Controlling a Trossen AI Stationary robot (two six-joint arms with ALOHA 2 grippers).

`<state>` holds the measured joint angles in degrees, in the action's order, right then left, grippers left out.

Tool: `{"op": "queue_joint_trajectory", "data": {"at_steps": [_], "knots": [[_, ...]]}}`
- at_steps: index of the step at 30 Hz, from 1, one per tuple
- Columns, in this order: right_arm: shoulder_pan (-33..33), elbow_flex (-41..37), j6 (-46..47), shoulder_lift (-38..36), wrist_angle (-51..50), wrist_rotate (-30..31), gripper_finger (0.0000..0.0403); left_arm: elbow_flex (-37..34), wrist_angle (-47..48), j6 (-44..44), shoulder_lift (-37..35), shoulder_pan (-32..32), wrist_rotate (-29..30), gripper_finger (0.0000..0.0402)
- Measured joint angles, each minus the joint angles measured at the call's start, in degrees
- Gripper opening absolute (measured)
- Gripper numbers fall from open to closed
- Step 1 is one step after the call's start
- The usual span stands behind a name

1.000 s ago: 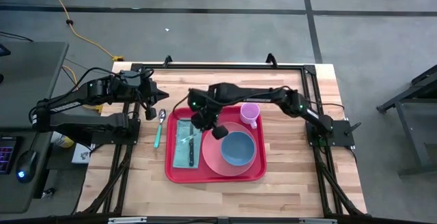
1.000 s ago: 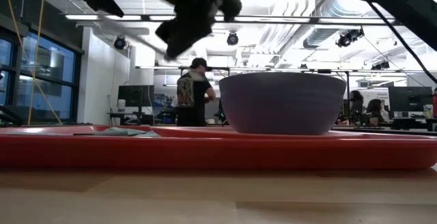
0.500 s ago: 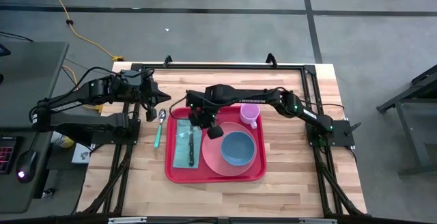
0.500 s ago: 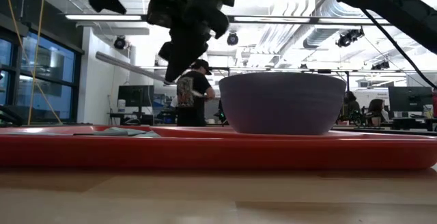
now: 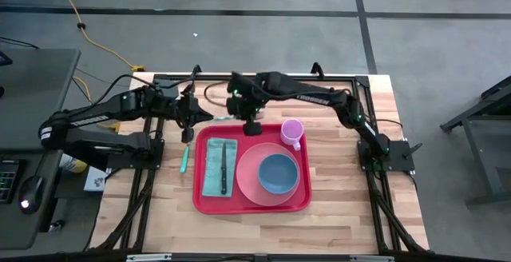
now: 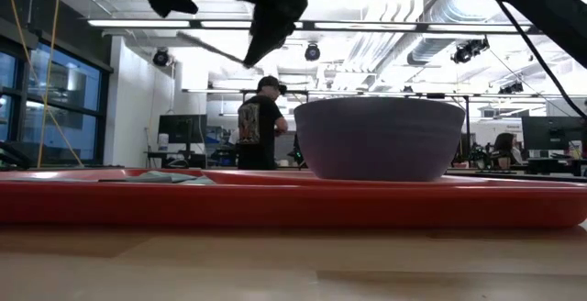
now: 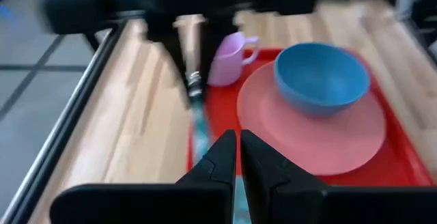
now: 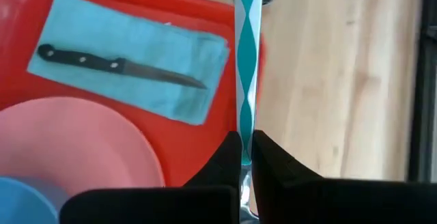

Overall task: Set up tray
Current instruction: Put the white blue fork on top of the blue napkin to the left of the black knife

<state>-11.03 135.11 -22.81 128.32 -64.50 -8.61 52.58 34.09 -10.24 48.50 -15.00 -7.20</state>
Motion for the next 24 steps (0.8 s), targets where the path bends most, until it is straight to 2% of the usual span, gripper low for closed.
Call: {"op": "queue_joint_trajectory", "data": {"at_steps": [3,6,13,17,24], "knots": [[-0.8,0.0,-0.5,-0.4,-1.1,0.1,0.0000,0.0,-3.2,-0.4,2.0,0.0,-3.8,0.0053],[-0.9,-0.1,-1.4,-0.4,-1.9,0.8,0.0000,0.0,-5.3,-0.5,3.7,0.0,-4.6,0.0053],[-0.9,-0.1,-2.8,-0.3,-6.4,1.0,0.0000,0.0,-7.3,-1.7,4.3,0.0,0.8,0.0065],[-0.6,-0.1,-3.5,-0.3,-7.7,0.8,0.0000,0.0,-6.0,-2.2,4.3,0.0,0.8,0.0111],[0.3,-0.1,-6.1,-0.4,-10.6,2.2,0.0000,0.0,-2.3,-2.0,5.9,-0.1,-4.3,0.0235]]}}
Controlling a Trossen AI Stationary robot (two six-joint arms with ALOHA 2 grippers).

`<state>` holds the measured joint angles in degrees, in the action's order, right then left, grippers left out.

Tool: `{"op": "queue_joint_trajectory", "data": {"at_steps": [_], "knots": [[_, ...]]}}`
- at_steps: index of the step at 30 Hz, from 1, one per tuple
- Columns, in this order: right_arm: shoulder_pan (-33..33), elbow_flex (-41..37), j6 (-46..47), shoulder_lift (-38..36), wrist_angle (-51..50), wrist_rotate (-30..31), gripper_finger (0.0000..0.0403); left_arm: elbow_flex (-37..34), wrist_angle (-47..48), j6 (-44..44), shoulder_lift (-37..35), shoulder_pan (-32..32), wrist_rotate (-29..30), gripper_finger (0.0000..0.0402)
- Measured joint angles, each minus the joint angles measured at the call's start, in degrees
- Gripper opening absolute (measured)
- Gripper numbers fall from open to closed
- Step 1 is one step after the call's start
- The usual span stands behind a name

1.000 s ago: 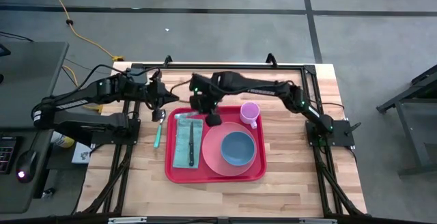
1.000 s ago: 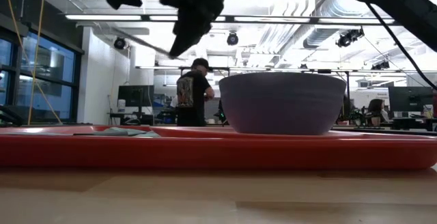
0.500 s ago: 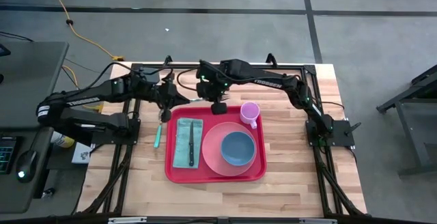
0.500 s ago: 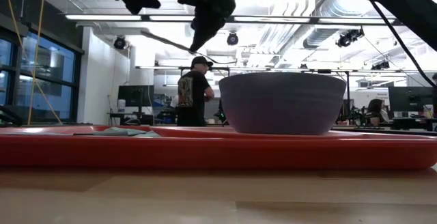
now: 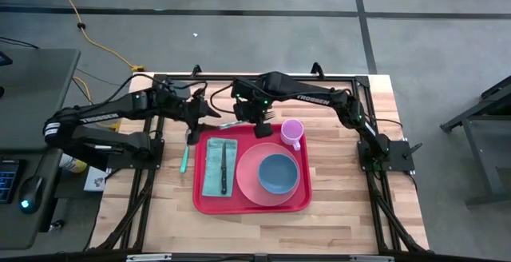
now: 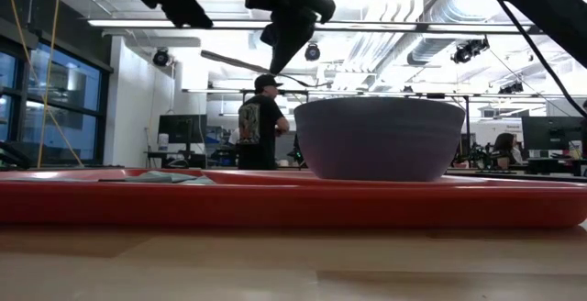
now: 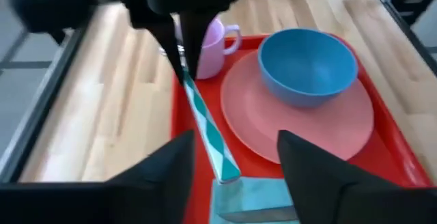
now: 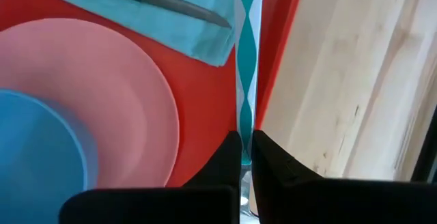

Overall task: Set up tray
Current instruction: Put the white blue fork on top of the blue napkin to the left of the black knife

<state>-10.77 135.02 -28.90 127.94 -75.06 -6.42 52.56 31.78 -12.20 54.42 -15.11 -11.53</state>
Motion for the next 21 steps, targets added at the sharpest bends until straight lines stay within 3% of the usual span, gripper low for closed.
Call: {"op": "queue_joint_trajectory", "data": {"at_steps": [4,8,21], "knots": [[0.3,0.0,-0.7,0.0,0.1,-0.1,0.0000,0.0,-0.6,1.1,2.0,0.0,-2.6,0.0286],[0.3,0.0,-0.9,0.0,0.2,-0.1,0.0000,0.0,-0.3,1.9,4.9,0.0,-3.3,0.0309],[0.3,0.0,-2.3,-0.1,0.5,-0.9,0.0000,0.0,-0.4,2.2,11.2,0.0,-3.0,0.0301]]}}
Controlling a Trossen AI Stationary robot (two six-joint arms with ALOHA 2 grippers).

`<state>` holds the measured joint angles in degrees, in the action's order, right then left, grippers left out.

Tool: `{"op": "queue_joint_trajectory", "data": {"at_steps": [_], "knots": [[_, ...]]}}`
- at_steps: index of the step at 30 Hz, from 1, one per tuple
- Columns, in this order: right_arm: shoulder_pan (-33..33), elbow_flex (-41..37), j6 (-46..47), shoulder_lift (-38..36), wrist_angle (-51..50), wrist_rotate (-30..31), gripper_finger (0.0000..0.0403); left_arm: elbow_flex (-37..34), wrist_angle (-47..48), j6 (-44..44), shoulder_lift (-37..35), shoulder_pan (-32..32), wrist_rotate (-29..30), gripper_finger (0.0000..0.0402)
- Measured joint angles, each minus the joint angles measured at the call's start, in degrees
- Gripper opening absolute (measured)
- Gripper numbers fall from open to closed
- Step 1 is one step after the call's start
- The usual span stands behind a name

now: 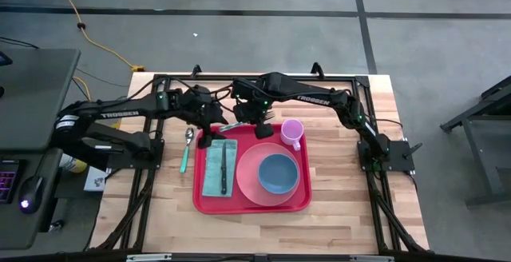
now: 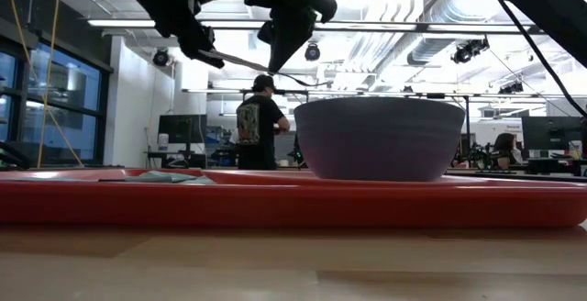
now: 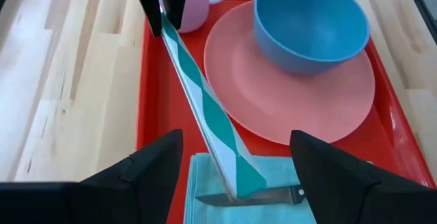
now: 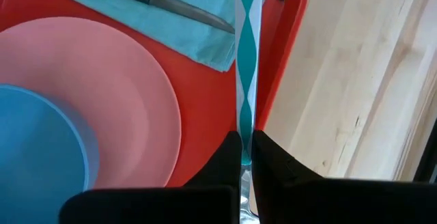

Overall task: Set up tray
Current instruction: Put the white blue fork on top of the blue napkin to the left of the black knife

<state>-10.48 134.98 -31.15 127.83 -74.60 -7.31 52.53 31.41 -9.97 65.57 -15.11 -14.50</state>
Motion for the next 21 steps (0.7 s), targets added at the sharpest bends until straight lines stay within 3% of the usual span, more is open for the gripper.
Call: {"op": "queue_joint_trajectory", "data": {"at_steps": [11,21], "knots": [[0.0,0.0,-0.8,0.0,0.6,-0.5,0.0000,0.0,-1.9,2.8,1.0,-0.3,0.7,0.0267],[0.0,0.0,-0.8,0.0,1.3,-0.5,0.0000,0.0,-2.2,3.0,1.0,-0.3,2.1,0.0159]]}}
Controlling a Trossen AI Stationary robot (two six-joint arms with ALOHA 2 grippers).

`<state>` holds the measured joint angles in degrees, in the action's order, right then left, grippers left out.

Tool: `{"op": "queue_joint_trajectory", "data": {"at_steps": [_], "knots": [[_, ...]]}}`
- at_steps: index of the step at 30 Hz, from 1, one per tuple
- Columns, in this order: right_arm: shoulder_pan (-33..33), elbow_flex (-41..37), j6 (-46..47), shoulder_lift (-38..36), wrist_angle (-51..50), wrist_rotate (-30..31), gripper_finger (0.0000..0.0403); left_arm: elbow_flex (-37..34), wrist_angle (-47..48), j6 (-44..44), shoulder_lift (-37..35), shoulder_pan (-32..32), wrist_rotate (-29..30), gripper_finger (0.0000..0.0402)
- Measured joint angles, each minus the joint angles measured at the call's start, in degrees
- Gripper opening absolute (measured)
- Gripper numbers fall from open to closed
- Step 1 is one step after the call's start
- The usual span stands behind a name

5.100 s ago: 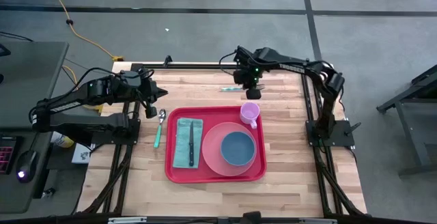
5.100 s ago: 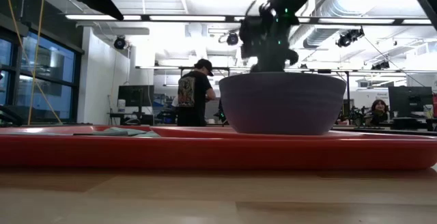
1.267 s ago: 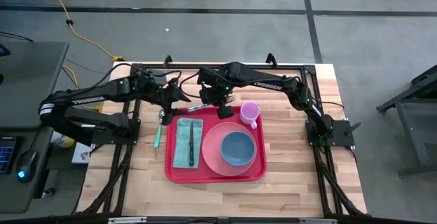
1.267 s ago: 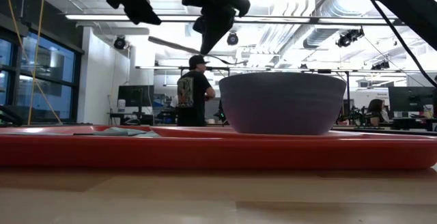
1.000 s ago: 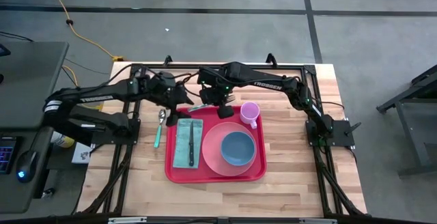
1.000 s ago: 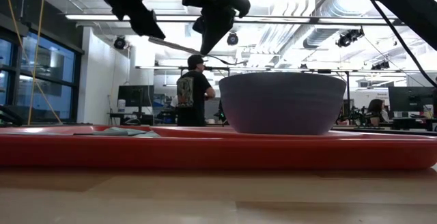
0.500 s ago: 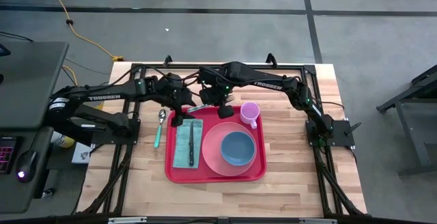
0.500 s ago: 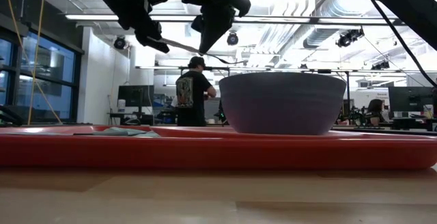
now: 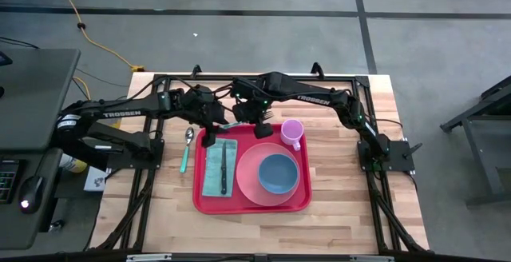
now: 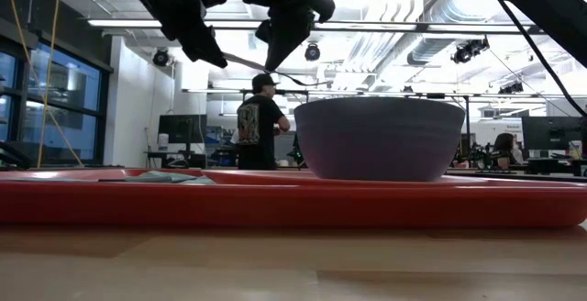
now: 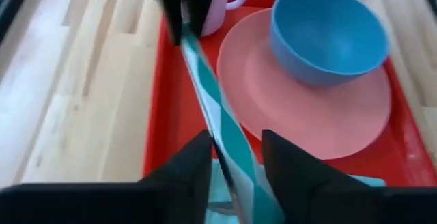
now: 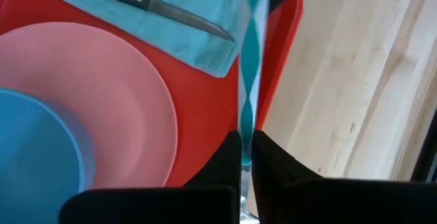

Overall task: Set up tray
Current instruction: Put the white blue fork on top of the blue napkin to the left of the black knife

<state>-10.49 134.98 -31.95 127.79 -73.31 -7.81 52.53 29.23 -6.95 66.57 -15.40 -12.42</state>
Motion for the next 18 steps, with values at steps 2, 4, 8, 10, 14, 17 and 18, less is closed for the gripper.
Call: {"op": "queue_joint_trajectory", "data": {"at_steps": [2,4,8,10,14,17,18], "knots": [[0.0,0.0,0.2,0.0,-0.1,-0.2,0.0000,0.0,0.2,0.1,0.0,0.0,0.8,0.0130],[0.1,0.0,0.2,0.0,-0.1,-0.6,0.0000,0.0,0.2,0.2,0.0,-0.2,1.6,0.0100],[0.1,0.0,0.2,-0.1,-0.1,-0.5,0.0000,0.0,0.2,0.1,0.0,-0.1,3.1,0.0066],[0.1,0.0,0.1,-0.1,-0.1,-0.4,0.0000,0.0,0.2,-0.3,0.0,-0.1,3.4,0.0066],[0.1,0.0,0.1,-0.1,0.0,-0.5,0.0000,0.0,0.1,-1.7,0.0,-0.1,3.5,0.0066],[0.1,0.0,0.1,-0.1,0.0,-0.4,0.0000,0.0,0.2,-1.7,0.0,0.0,3.3,0.0066],[0.1,0.0,0.1,-0.1,0.0,-0.4,0.0000,0.0,0.1,-1.7,0.0,0.0,3.3,0.0066]]}}
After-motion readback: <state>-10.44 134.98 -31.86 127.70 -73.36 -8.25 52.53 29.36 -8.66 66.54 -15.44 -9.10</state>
